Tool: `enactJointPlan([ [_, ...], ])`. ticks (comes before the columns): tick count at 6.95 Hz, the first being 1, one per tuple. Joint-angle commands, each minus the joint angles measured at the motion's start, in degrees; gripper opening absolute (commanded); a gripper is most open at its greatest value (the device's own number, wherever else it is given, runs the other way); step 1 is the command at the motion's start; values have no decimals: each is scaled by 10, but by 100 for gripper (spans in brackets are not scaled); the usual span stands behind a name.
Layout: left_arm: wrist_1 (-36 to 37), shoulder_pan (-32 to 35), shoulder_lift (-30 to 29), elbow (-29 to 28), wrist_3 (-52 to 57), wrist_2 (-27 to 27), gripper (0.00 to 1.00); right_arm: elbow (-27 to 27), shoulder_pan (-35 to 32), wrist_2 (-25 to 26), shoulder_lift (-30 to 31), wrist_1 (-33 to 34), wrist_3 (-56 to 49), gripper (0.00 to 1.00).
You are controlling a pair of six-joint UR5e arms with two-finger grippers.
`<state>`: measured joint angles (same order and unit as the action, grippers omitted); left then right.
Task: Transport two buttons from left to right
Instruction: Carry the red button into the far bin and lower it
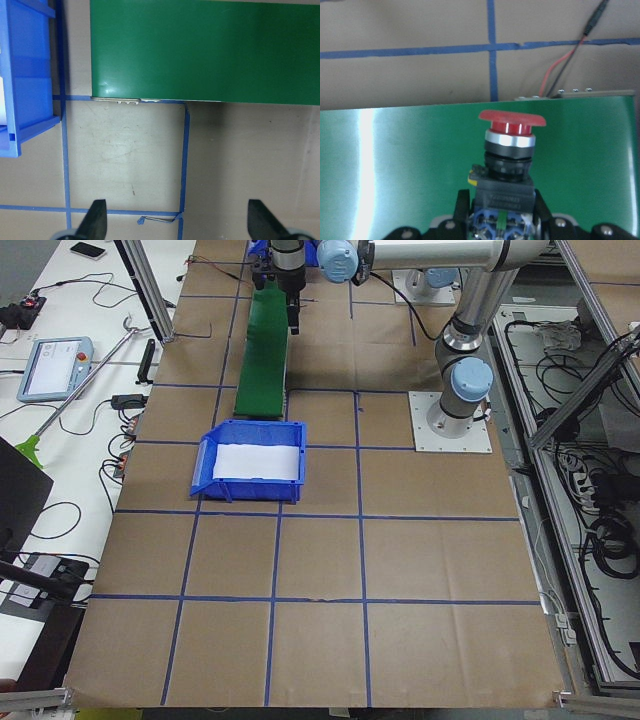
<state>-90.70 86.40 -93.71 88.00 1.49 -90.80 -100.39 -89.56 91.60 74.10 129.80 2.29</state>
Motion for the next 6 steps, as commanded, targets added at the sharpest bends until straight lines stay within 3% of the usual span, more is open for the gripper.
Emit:
enactJointPlan([
  [1, 0, 0, 1, 0, 0, 0, 100, 4, 120, -7, 75, -88, -110, 2],
  [3, 0, 0, 3, -1, 0, -1, 100, 25, 237, -55, 87, -158, -228, 2],
  [6, 1, -1, 2, -1, 1, -2, 100, 55, 312, -58, 40, -169, -400, 1],
])
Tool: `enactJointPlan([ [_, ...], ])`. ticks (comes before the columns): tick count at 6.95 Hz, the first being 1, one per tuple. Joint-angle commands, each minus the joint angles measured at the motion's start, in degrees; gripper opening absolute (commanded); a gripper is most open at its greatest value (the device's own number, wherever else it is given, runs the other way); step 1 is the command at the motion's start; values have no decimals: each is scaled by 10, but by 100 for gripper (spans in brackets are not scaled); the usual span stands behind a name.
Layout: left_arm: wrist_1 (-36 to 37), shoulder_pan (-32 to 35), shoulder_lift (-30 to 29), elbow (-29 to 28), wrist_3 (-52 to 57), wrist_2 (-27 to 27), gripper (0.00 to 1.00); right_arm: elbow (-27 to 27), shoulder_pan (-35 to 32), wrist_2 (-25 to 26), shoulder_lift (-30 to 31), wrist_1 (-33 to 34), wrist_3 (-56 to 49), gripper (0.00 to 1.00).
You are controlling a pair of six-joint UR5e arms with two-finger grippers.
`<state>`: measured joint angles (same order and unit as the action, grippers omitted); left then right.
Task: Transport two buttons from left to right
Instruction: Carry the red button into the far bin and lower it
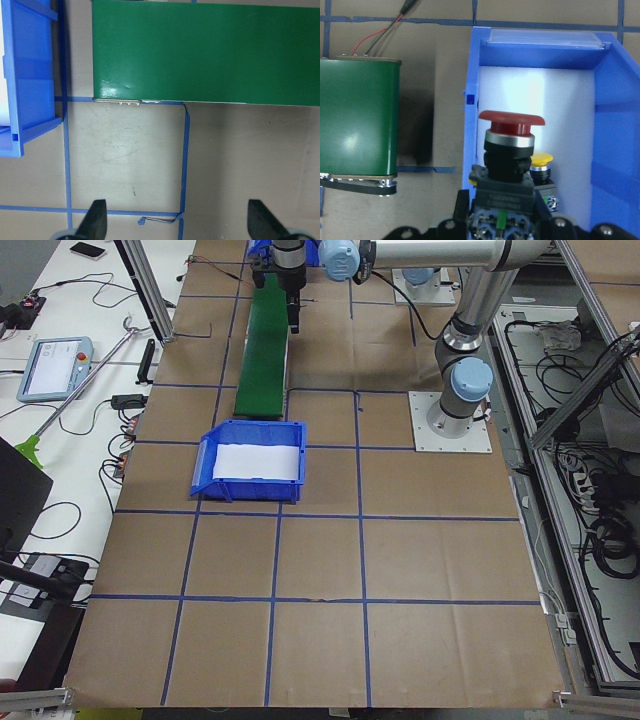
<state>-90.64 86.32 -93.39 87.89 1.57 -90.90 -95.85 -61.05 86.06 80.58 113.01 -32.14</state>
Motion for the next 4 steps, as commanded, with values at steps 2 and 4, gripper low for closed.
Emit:
enactJointPlan([
  [2, 0, 0, -1, 0, 1, -1, 100, 31, 42, -4, -71, -1, -107, 1],
  [4, 0, 0, 3, 1, 2, 0, 100, 25, 42, -8, -123, 73, -107, 1],
])
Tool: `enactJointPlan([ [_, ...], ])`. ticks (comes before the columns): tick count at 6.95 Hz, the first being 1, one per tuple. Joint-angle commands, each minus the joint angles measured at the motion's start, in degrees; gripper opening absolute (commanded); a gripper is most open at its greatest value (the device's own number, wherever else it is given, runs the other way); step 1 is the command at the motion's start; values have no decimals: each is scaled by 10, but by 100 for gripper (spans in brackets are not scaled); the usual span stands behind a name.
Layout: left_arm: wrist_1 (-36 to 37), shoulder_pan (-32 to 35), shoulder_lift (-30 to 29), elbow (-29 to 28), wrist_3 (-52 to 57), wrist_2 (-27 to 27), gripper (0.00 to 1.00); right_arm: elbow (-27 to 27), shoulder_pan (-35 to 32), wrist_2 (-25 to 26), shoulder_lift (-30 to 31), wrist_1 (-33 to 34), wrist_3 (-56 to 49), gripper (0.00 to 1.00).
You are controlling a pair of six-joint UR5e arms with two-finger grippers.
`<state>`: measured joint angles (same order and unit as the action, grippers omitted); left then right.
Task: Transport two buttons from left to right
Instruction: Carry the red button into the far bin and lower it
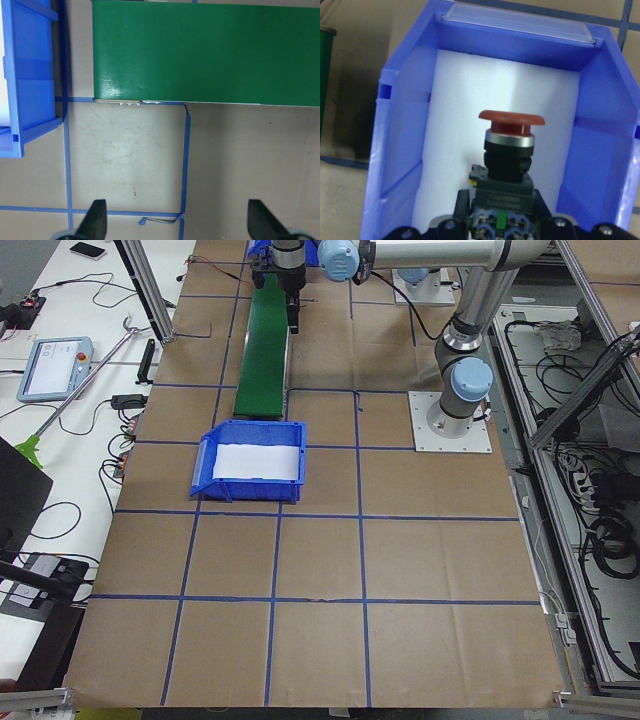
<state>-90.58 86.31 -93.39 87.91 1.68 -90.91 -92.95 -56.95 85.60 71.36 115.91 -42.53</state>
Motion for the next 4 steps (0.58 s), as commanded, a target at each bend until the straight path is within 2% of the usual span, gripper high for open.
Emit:
enactJointPlan([
  [1, 1, 0, 2, 0, 3, -1, 100, -4, 1, -14, -45, 49, -4, 1],
  [4, 4, 0, -2, 0, 4, 0, 100, -4, 1, -25, -103, 89, -2, 2],
])
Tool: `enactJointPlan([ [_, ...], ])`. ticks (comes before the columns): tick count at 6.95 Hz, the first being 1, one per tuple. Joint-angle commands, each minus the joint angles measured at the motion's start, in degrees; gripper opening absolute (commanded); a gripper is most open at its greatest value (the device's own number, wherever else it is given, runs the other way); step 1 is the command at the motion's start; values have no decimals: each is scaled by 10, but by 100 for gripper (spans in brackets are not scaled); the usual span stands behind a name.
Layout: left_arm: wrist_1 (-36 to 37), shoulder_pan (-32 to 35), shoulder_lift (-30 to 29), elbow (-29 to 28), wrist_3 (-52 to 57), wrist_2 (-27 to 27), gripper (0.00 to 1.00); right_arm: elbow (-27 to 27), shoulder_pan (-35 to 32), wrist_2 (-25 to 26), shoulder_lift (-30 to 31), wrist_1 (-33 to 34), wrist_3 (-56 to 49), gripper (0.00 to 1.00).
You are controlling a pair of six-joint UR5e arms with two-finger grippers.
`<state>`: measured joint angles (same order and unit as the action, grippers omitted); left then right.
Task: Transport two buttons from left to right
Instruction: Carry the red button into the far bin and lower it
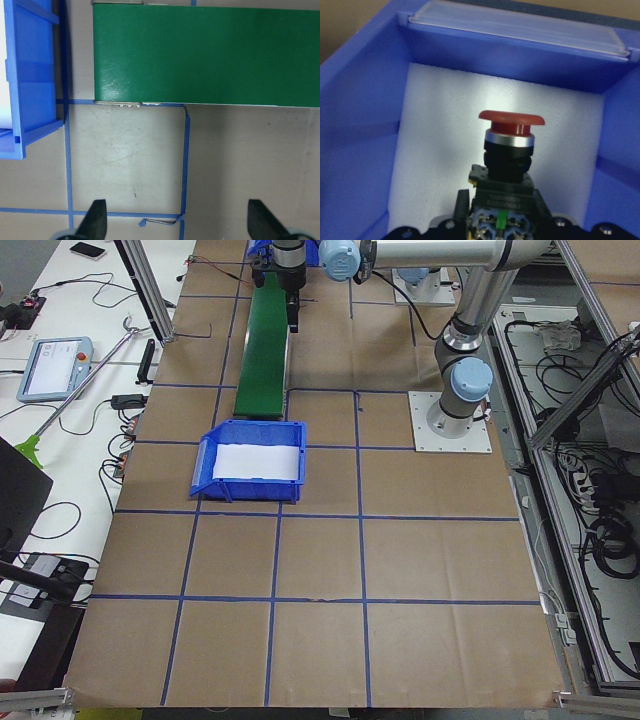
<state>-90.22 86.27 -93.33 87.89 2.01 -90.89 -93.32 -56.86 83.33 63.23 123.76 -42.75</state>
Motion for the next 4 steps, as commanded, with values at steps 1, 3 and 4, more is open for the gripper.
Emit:
enactJointPlan([
  [1, 0, 0, -4, 0, 2, 0, 100, 0, 0, -1, -28, 10, 0, 3],
  [3, 0, 0, -7, 0, 2, 1, 100, 2, -3, -1, -29, 12, 0, 47],
  [4, 1, 0, -7, 0, 2, 1, 100, 3, -4, -19, -30, 12, 0, 99],
])
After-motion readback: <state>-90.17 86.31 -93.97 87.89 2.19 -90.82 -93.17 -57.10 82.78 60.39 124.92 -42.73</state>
